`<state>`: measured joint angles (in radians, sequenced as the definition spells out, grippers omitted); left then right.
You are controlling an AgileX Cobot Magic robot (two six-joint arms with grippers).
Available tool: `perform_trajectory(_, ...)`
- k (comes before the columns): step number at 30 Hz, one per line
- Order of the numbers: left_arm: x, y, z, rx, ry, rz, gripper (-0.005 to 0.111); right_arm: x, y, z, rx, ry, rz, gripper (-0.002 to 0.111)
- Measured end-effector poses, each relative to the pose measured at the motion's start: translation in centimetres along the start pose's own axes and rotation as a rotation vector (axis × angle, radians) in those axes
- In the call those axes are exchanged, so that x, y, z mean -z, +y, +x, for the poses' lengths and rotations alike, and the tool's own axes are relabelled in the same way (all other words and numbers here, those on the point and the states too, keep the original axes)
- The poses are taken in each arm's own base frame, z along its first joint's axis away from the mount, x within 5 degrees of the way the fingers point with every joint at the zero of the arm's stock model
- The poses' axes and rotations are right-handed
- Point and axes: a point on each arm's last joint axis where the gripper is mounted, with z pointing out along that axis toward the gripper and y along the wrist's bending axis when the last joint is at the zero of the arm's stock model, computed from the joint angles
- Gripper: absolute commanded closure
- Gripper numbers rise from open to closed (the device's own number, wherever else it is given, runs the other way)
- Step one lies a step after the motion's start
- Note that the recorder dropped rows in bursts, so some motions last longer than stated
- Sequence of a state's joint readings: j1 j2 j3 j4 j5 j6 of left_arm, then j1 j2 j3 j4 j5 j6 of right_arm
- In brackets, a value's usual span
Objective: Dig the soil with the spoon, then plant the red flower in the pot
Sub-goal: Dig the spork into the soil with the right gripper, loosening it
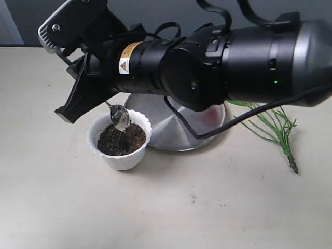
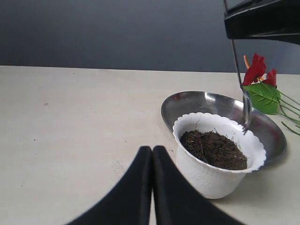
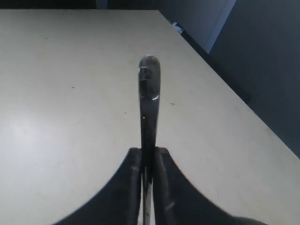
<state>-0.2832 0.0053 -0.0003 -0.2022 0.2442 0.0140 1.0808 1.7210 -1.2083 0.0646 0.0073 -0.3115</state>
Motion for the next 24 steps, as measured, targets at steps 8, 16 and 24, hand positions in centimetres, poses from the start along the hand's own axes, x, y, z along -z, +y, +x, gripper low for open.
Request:
perform_trajectory(8, 0.0, 0.0, 0.0, 0.0, 0.0, 0.0, 0.106, -3.1, 0.4, 2.1, -0.054, -0.025, 0.022, 0.109)
perform_trajectory(16, 0.0, 0.0, 0.0, 0.0, 0.0, 0.0, 0.106, -4.6, 0.5, 3.4, -0.095, -0.023, 0.038, 0.109)
perform_trajectory(24, 0.0, 0.0, 0.0, 0.0, 0.0, 0.0, 0.106, -5.0, 0.2, 3.7, -0.136, -0.037, 0.057, 0.109)
